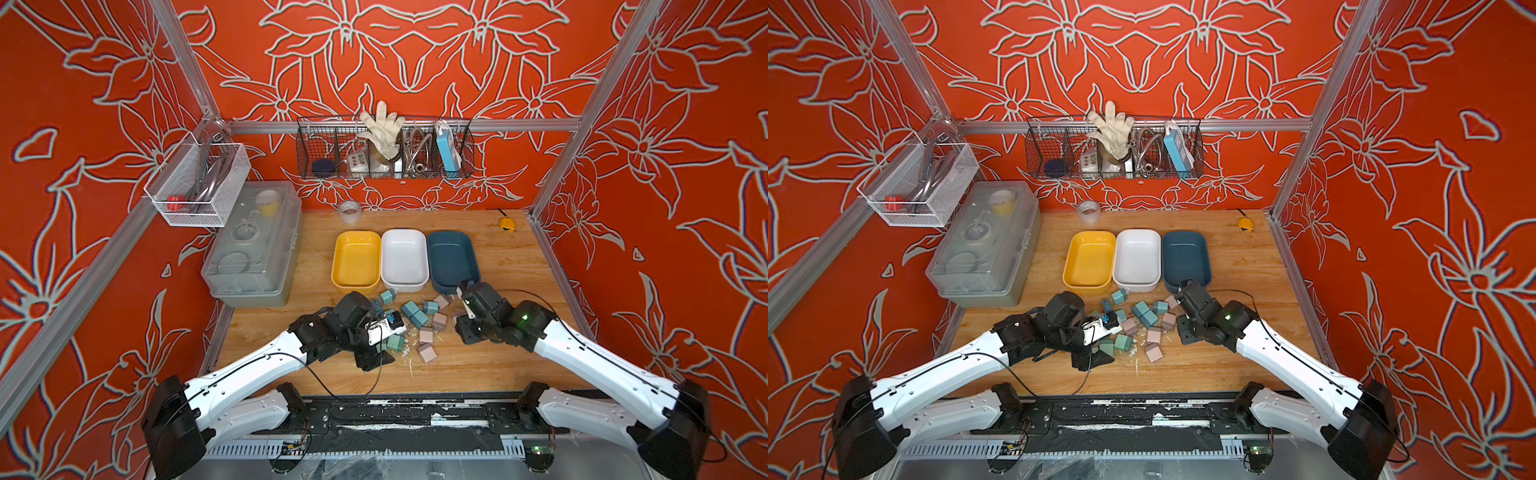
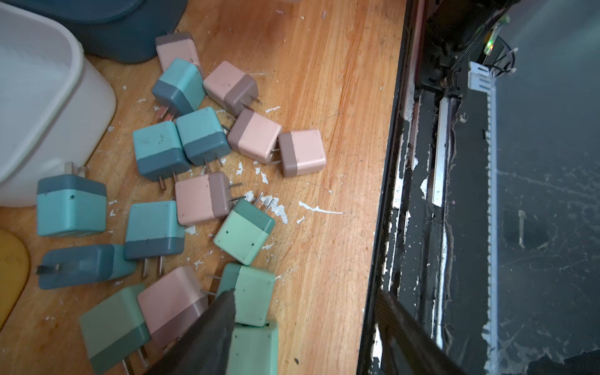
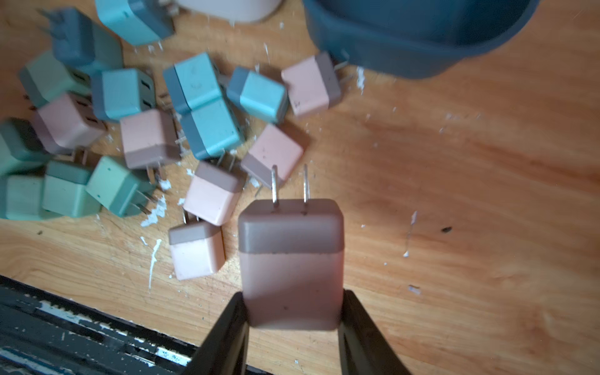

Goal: Place the plugs by color into the storage box
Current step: Place the plug in the storage box.

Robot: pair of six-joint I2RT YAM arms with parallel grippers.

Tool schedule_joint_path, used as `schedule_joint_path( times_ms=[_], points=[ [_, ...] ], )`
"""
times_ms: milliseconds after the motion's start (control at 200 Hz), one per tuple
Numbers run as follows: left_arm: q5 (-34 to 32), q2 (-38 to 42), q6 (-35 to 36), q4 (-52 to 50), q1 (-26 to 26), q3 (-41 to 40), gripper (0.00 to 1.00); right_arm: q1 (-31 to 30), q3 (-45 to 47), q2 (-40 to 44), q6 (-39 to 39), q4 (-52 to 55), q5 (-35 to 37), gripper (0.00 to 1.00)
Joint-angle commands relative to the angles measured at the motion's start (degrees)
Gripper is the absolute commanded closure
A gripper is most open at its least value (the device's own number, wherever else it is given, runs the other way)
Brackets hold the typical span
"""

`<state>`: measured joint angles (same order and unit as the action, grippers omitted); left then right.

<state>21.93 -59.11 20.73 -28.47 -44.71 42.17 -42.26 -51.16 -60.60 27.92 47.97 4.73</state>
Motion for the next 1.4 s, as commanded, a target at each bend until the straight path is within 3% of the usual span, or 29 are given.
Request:
schedule_joint_path(
  times_ms=[0,170,475,626,721,786,856,1116,1396],
  points=[
    [1.14,0.21,-0.67,2.08,-0.35,1.78,0.31,4.73,-3.83,-2.81,-6.64,0.07,0.42,0.97],
    [-0.78,-1.58,-0.84,4.00,-0.23,2.82,0.31,12.99,-7.68,-12.91,-8.90,-10.25,-4.58,1.00],
    [0.27,-5.97,-4.62,4.75,3.53,5.43,0.34,16.98,-19.49,-35.41,-14.06,-22.25,-2.00,0.97],
    [-0.88,-6.04,-6.26,3.60,5.59,6.74,0.35,18.49,-27.20,-44.83,-15.99,-23.31,-1.55,0.83],
    [-2.59,-5.38,-6.39,4.28,5.59,5.51,0.33,19.27,-32.23,-48.83,-16.65,-21.07,-1.36,0.49],
    [-3.05,-5.14,-6.66,4.61,5.59,5.03,0.33,19.32,-34.21,-49.91,-17.03,-19.58,-0.42,0.31],
    [-3.33,-5.38,-6.94,4.65,5.58,5.11,0.32,19.33,-34.49,-49.90,-17.38,-19.05,0.24,0.23],
    [-5.39,-7.37,-6.95,4.92,5.81,5.29,0.32,19.34,-29.60,-45.53,-15.74,-20.48,-1.19,0.22],
    [-9.81,-10.96,-7.56,4.01,6.33,5.37,0.33,18.65,-22.31,-38.43,-9.27,-22.16,-16.75,0.27]
  ],
)
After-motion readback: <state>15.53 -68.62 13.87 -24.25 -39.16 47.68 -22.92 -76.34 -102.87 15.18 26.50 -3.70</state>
